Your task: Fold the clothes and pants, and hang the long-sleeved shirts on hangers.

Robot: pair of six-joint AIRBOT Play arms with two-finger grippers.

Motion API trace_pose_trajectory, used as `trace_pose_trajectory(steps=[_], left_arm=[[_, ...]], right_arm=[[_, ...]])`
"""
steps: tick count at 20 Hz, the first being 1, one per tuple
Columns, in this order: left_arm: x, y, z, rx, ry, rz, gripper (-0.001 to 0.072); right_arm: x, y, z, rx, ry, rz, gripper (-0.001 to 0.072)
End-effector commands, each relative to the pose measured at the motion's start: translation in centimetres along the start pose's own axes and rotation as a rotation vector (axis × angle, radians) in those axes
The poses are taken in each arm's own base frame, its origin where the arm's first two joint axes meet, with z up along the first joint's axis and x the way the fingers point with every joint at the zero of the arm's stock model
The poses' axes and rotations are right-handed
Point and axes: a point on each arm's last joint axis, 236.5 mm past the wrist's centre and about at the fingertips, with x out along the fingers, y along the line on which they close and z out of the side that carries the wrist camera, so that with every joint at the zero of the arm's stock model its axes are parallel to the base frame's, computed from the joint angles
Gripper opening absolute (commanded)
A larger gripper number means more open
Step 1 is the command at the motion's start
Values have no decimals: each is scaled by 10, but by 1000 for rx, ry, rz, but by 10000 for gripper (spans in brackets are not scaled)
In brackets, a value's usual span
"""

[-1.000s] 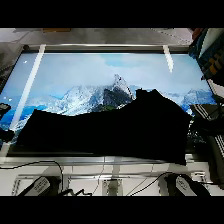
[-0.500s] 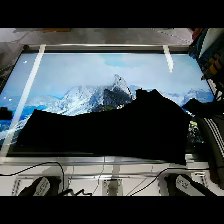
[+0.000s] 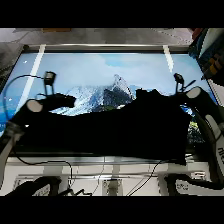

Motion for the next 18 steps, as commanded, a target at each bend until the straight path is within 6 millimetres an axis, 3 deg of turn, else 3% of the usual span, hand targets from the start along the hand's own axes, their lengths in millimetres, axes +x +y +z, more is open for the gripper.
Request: trace_pose_trajectory(steps=[1,4,6,7,11,13,15,17,18], left_arm=[[41,-82,-15,49,21,-119,404],[44,-104,-17,80,18,-148,404],[44,-105,-17,81,18,-150,404],[44,-105,-17,81,18,-149,404],[44,-104,-17,81,18,-149,403],[44,-104,-17,81,19,-149,404],[44,-104,-17,81,18,-149,403],[44,-104,-18,81,19,-149,404],[44,-104,-18,81,19,-149,403]], right_arm=[[39,55,15,-120,-9,40,611],[66,69,47,-117,-52,17,610],[82,67,66,-87,-56,10,601],[93,61,68,-74,-37,-4,594],[128,41,44,-69,119,-53,584],[134,41,51,-71,85,-54,434],[135,41,58,-71,56,-54,219],[135,41,57,-70,62,-53,112],[134,42,57,-68,64,-49,19]])
